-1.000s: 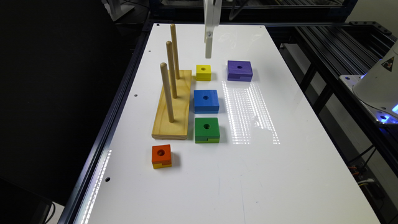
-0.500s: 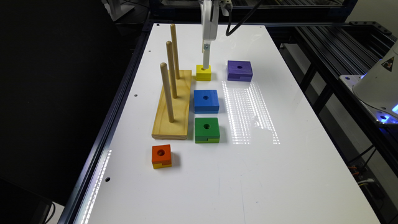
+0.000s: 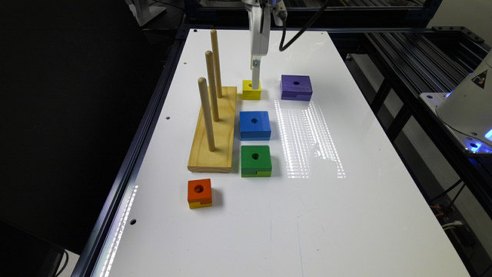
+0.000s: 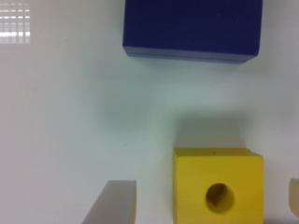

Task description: Pick up yellow block.

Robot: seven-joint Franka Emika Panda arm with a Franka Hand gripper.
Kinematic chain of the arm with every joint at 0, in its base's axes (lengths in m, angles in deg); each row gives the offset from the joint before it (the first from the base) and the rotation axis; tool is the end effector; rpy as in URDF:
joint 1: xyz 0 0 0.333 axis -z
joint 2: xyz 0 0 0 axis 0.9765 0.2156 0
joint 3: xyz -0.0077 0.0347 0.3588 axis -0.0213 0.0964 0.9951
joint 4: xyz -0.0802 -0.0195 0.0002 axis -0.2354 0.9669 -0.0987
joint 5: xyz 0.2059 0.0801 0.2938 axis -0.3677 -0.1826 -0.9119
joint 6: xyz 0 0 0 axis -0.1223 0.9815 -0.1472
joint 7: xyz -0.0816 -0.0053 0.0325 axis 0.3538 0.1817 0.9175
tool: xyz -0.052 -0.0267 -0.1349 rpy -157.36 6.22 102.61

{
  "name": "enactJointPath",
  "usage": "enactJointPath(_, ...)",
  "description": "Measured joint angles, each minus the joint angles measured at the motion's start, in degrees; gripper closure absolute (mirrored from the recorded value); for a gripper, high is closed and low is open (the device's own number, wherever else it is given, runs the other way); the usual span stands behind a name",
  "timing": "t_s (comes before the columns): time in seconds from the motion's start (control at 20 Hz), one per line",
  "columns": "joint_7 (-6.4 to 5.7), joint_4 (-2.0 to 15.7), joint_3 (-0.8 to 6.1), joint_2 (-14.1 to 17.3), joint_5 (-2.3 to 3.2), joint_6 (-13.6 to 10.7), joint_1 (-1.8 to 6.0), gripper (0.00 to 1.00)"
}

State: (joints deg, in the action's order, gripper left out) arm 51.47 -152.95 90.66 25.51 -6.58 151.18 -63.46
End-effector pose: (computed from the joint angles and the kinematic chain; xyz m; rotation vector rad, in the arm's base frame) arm 0.5321 -0.1150 0.2328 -2.8987 1.1857 -0.0258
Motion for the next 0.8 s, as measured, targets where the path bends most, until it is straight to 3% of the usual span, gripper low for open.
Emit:
enactJointPath(0.3, 0.0, 0.01, 0.0, 0.76, 0.0, 0.4, 0.0, 0.0)
enactJointPath(0.55, 0.0, 0.04, 0.0, 3.8, 0.0, 3.73, 0.0, 0.0)
enactJointPath(0.8, -0.02, 0.34, 0.17, 4.15, 0.0, 4.31, -0.01, 0.0)
